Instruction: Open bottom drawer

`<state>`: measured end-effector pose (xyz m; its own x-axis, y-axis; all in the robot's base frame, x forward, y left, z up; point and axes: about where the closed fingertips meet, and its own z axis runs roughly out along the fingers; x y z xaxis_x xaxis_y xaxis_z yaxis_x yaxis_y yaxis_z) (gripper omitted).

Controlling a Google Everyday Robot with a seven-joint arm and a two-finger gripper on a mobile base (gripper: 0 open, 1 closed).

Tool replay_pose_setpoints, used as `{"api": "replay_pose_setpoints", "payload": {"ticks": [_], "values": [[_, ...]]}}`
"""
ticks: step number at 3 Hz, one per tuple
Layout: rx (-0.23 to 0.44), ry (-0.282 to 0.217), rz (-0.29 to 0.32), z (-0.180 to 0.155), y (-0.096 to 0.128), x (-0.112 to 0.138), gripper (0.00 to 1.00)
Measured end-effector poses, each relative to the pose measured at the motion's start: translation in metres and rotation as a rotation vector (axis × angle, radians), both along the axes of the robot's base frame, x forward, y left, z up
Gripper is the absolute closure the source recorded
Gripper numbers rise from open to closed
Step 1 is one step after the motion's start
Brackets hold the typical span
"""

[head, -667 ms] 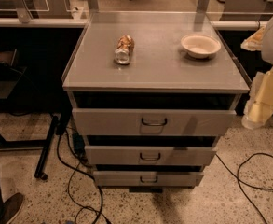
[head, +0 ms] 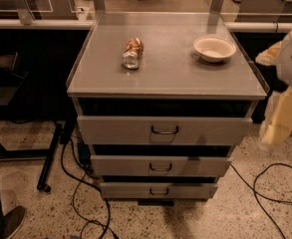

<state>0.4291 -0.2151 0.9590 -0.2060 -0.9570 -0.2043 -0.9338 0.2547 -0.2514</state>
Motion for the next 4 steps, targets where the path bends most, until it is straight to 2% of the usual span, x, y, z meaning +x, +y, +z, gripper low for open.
{"api": "replay_pose_setpoints", "payload": {"ticks": [1,2,3,4], "values": [[0.020,0.015,0.046,-0.048,0.011,-0.025,0.00],[0.049,0.119,0.079,-0.126,0.025,-0.046,0.00],[0.046,0.190,0.086,-0.164,0.026,-0.064,0.00],[0.046,0.190,0.086,-0.164,0.026,-0.064,0.00]]}}
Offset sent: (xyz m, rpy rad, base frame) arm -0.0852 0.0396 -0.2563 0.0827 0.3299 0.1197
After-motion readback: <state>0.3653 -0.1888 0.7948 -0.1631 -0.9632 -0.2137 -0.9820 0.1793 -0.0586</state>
